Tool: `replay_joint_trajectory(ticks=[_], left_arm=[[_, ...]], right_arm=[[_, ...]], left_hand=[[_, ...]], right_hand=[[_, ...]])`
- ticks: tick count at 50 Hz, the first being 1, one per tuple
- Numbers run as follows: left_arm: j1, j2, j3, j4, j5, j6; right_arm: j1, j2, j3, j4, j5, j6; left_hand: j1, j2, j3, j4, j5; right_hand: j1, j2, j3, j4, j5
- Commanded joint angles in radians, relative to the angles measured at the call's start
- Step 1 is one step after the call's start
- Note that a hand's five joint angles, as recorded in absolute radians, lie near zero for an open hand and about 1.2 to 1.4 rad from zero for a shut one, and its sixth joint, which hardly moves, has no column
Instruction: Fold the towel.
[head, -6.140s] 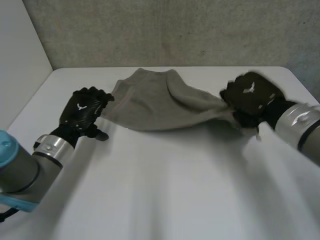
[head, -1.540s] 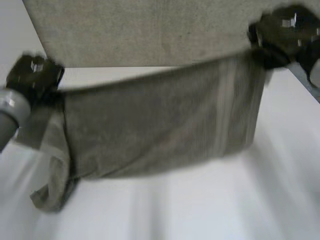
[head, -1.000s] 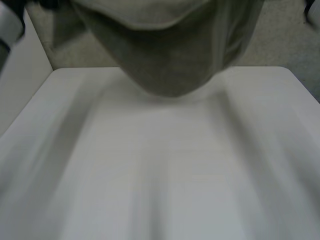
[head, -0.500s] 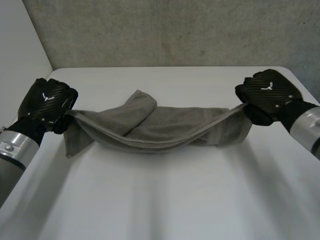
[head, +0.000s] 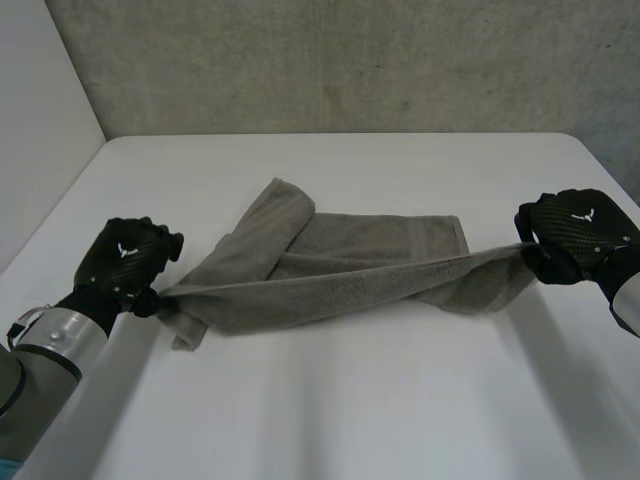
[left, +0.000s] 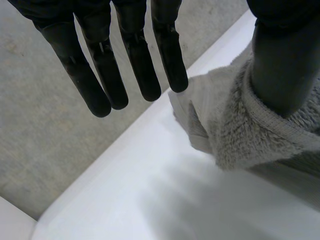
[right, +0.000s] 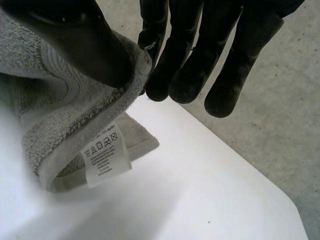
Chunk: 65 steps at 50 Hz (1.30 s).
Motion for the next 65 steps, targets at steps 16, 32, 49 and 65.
replay_joint_trajectory(ticks=[16, 32, 49, 65], left_arm=[[0.005, -0.043, 0.01, -0.015, -0.001, -0.196], [-0.113, -0.163, 0.134, -0.036, -0.029, -0.344], [-0.141, -0.247, 0.175, -0.102, -0.159, -0.235], [-0.141, -0.234, 0.16, -0.101, -0.233, -0.138]], right_arm=[[-0.036, 0.041, 0.008, -0.086, 0.095, 0.066], [-0.042, 0.037, 0.019, -0.094, 0.095, 0.13], [-0.059, 0.034, 0.014, -0.105, 0.121, 0.128], [-0.051, 0.031, 0.028, -0.11, 0.158, 0.131]], left_hand=[[-0.034, -0.031, -0.034, -0.035, -0.028], [0.201, 0.204, 0.201, 0.2, 0.207], [0.204, 0.207, 0.204, 0.203, 0.21], [0.399, 0.402, 0.399, 0.398, 0.405]], right_hand=[[0.067, 0.055, 0.052, 0.056, 0.038], [0.067, 0.055, 0.052, 0.056, 0.038], [0.067, 0.055, 0.052, 0.056, 0.038], [0.067, 0.055, 0.052, 0.056, 0.038]])
